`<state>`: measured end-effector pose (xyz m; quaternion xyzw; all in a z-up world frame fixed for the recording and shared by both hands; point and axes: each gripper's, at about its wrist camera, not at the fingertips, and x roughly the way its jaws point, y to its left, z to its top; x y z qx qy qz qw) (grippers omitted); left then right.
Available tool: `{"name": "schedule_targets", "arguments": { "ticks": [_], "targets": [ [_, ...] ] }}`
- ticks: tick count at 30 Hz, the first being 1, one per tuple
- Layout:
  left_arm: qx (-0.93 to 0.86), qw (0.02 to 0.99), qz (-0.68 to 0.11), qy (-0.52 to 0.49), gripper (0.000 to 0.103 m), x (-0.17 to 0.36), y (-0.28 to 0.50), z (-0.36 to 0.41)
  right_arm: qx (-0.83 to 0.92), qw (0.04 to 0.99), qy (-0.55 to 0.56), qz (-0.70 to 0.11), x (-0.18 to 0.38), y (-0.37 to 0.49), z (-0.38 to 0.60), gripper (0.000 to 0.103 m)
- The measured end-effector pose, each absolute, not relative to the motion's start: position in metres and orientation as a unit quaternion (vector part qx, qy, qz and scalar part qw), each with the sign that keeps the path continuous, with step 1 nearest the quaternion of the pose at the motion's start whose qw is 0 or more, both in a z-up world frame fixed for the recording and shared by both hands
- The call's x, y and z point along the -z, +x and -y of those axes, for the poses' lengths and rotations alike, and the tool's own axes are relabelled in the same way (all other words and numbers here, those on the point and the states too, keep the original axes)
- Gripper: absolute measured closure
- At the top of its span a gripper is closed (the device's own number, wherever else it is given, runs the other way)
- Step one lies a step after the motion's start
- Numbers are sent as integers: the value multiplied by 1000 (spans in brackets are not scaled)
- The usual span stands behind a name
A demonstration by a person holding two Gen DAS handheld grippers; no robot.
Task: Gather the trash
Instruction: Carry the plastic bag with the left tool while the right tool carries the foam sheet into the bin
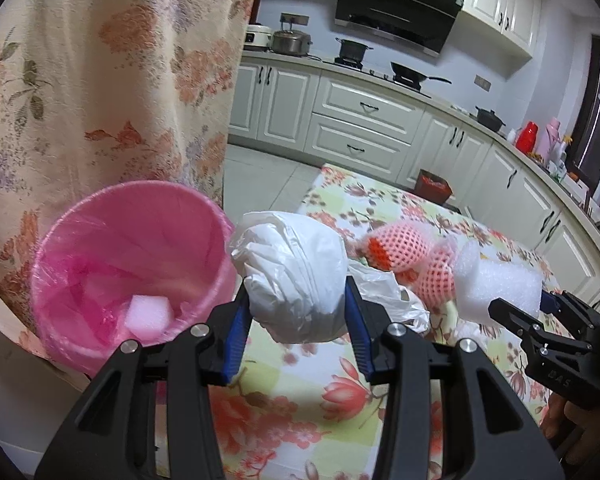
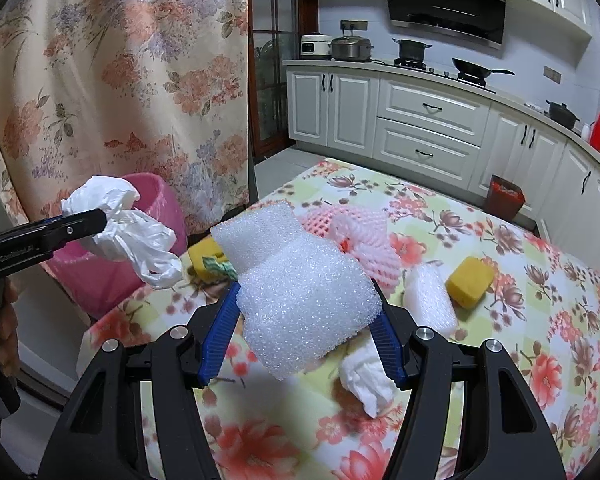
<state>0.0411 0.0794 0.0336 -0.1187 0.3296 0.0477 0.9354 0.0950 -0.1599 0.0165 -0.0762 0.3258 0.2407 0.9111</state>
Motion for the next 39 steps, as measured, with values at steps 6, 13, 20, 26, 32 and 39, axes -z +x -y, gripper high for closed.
{"name": "schedule_targets", "arguments": {
  "ticks": [6,13,20,26,32,39],
  "targets": [
    [-67,939,-313,-128,60,-45,33,-105,-251,911,-77,-320,-24,100,138,43],
    [-104,941,-294,-133,60,-55,23,-146,-274,906,-80,-313,-32,106,101,43],
    [-140,938,-286,-140,60,-58,14,-184,-305,898,-82,-306,-43,113,55,43],
    [-164,935,-286,-132,60,-57,8,-205,-335,888,-89,-301,-50,118,10,43],
    [-181,932,-288,-124,60,-56,6,-218,-365,876,-95,-300,-53,120,-34,43],
    [-194,930,-288,-122,60,-58,5,-232,-387,864,-95,-307,-52,125,-70,43]
  ]
}}
